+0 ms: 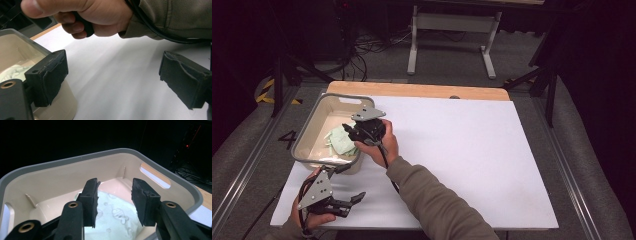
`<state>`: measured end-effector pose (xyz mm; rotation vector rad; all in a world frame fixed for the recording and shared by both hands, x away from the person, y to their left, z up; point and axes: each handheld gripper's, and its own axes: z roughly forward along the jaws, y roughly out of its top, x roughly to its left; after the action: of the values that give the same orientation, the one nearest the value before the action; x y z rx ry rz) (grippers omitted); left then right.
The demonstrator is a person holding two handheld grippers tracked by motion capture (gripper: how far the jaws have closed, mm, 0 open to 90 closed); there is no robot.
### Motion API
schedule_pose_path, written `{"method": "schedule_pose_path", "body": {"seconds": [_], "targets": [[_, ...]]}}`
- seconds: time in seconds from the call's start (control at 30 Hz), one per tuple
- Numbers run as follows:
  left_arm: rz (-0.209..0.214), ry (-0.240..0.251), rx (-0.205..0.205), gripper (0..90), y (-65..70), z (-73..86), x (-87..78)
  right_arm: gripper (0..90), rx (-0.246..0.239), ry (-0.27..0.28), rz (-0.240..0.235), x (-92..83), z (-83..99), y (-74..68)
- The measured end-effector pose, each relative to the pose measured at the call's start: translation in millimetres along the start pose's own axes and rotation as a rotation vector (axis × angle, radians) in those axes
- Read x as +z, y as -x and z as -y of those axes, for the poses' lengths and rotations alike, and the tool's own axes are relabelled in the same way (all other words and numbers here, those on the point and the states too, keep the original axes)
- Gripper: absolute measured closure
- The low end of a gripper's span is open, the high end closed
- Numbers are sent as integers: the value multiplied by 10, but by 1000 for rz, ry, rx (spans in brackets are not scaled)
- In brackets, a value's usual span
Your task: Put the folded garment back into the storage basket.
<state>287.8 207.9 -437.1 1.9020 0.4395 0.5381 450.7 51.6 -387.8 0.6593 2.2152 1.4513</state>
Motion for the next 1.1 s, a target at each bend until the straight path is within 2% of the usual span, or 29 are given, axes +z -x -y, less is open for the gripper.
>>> {"method": "schedule_pose_path", "body": {"seconds": [0.37, 1.1], "targets": [[-5, -8, 9, 95, 3, -1, 8, 519, -6, 33, 14, -183, -10, 70], [-8, -16, 12, 95, 9, 1, 23, 402, -82, 53, 56, -490, -63, 104]]}}
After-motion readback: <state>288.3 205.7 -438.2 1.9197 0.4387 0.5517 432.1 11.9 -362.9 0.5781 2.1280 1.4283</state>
